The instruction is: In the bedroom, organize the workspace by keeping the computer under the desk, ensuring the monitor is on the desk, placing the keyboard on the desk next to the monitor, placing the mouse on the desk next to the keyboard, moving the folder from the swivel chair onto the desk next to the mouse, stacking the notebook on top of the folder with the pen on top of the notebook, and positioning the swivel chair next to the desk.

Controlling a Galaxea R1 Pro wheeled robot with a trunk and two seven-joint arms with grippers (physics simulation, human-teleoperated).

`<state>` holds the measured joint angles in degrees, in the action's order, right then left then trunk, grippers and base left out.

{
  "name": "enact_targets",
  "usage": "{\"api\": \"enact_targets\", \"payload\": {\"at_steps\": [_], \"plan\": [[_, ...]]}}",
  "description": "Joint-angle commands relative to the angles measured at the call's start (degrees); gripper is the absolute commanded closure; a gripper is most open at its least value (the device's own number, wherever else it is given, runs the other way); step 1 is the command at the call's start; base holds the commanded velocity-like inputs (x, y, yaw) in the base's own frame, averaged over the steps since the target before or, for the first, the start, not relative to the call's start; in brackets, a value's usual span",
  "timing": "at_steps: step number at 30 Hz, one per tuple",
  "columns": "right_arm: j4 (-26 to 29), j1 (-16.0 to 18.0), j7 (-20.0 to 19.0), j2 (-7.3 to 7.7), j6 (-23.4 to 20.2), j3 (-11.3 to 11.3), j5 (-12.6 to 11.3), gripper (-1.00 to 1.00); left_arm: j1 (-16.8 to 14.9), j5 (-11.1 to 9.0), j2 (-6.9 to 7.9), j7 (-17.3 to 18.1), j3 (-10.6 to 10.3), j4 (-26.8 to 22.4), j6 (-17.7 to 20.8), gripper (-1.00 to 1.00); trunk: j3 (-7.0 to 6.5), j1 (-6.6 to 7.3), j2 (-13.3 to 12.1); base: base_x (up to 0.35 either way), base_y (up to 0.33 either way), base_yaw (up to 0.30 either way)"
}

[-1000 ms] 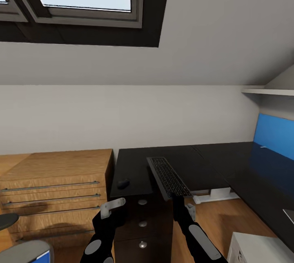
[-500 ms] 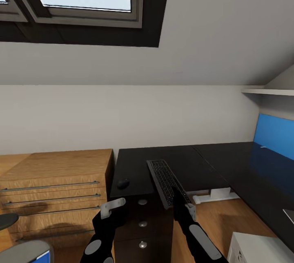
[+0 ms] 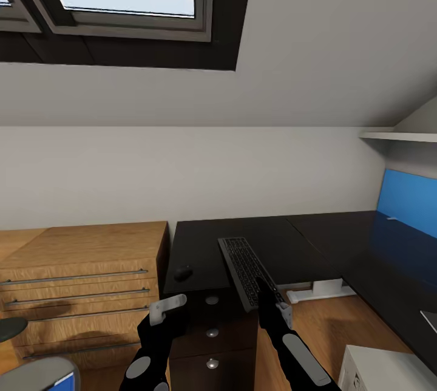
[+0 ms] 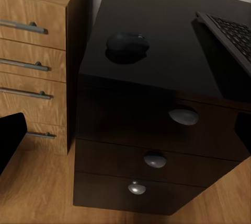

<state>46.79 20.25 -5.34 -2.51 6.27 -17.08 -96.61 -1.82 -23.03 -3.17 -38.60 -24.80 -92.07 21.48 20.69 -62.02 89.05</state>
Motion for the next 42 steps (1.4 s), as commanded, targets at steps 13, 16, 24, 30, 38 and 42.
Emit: {"api": "enact_targets", "payload": {"at_steps": [13, 16, 24, 30, 38, 42], "plan": [[-0.1, 0.0, -0.3, -0.04, 0.4, -0.3, -0.6, -1.0, 0.0, -0.4, 0.01, -0.4, -0.1, -0.1, 0.3, -1.0, 0.07, 0.0, 0.0, -0.249, 0.0, 0.0], [-0.1, 0.0, -0.3, -0.04, 0.4, -0.3, -0.6, -1.0, -0.1, -0.4, 0.01, -0.4, -0.1, -0.1, 0.3, -1.0, 0.07, 0.0, 0.0, -0.332, 0.0, 0.0], [0.1, 0.1, -0.5, 0.03, 0.6, -0.3, -0.5, -1.0, -0.1, -0.4, 0.01, -0.4, -0.1, -0.1, 0.3, -1.0, 0.07, 0.0, 0.0, -0.266, -0.026, 0.0], [0.3, 0.1, -0.7, 0.12, 0.8, -0.3, -0.4, -1.0, -0.1, -0.4, -0.04, -0.4, -0.2, -0.1, 0.3, -1.0, -0.11, 0.22, -0.4, -0.038, -0.009, 0.0], [2.2, 0.0, -0.8, 0.63, 1.1, -0.2, -0.4, -1.0, 0.0, -0.3, -0.01, -0.4, -0.7, -0.1, 0.3, -1.0, -1.55, 1.98, -3.6, -0.005, -0.001, 0.0], [2.9, 0.0, -0.8, 1.15, 1.2, -0.1, -0.5, -1.0, 0.0, -0.4, 0.0, -0.4, -0.9, -0.1, 0.4, -1.0, -2.26, 2.86, -5.2, 0.0, 0.0, 0.0]]}}
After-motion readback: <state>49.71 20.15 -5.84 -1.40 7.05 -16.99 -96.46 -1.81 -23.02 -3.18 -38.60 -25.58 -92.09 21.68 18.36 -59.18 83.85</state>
